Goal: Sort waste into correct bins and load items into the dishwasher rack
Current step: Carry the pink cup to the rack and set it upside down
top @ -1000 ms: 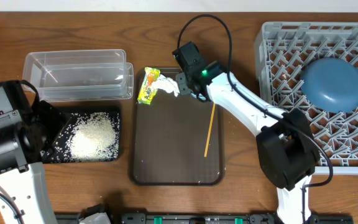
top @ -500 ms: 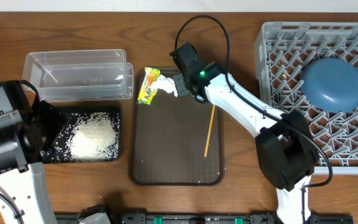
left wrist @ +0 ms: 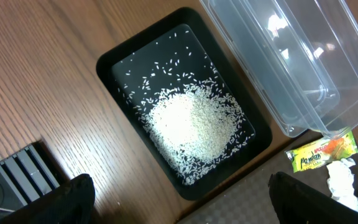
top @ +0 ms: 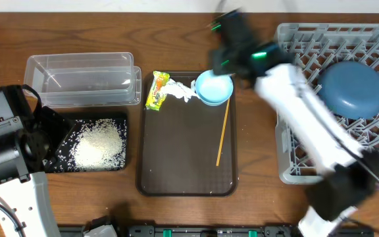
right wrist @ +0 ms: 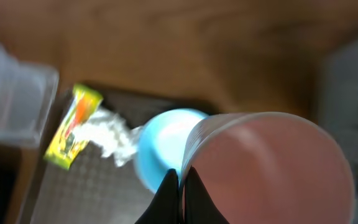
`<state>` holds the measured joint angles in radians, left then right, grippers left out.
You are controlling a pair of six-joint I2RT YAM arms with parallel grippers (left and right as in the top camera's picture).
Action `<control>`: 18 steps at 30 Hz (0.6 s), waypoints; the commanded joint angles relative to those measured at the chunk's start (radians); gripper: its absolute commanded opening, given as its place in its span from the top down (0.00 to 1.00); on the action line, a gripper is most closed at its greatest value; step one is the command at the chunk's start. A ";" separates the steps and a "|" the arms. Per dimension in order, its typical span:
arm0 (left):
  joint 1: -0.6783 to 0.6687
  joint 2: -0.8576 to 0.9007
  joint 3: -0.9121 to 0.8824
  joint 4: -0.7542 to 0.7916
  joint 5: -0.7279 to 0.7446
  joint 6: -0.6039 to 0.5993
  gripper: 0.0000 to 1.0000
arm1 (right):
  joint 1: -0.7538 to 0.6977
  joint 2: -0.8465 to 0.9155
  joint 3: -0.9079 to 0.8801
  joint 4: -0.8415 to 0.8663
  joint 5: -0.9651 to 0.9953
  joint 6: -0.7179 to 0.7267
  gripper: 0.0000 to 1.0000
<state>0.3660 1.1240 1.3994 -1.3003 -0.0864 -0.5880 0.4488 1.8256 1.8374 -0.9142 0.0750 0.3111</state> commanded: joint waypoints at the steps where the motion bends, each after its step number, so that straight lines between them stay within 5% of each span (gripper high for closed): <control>1: 0.006 -0.001 0.012 0.000 -0.019 -0.008 0.08 | -0.160 -0.109 0.020 -0.066 -0.075 0.018 0.99; 10: 0.006 -0.001 0.012 0.000 -0.020 -0.008 0.08 | -0.607 -0.172 0.000 -0.247 -0.587 -0.099 0.99; 18: 0.006 -0.001 0.012 0.000 -0.020 -0.008 0.08 | -0.803 -0.172 -0.212 -0.204 -0.800 -0.180 0.99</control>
<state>0.3660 1.1240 1.3994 -1.3003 -0.0868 -0.5880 -0.3145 1.6554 1.7088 -1.1385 -0.5594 0.1936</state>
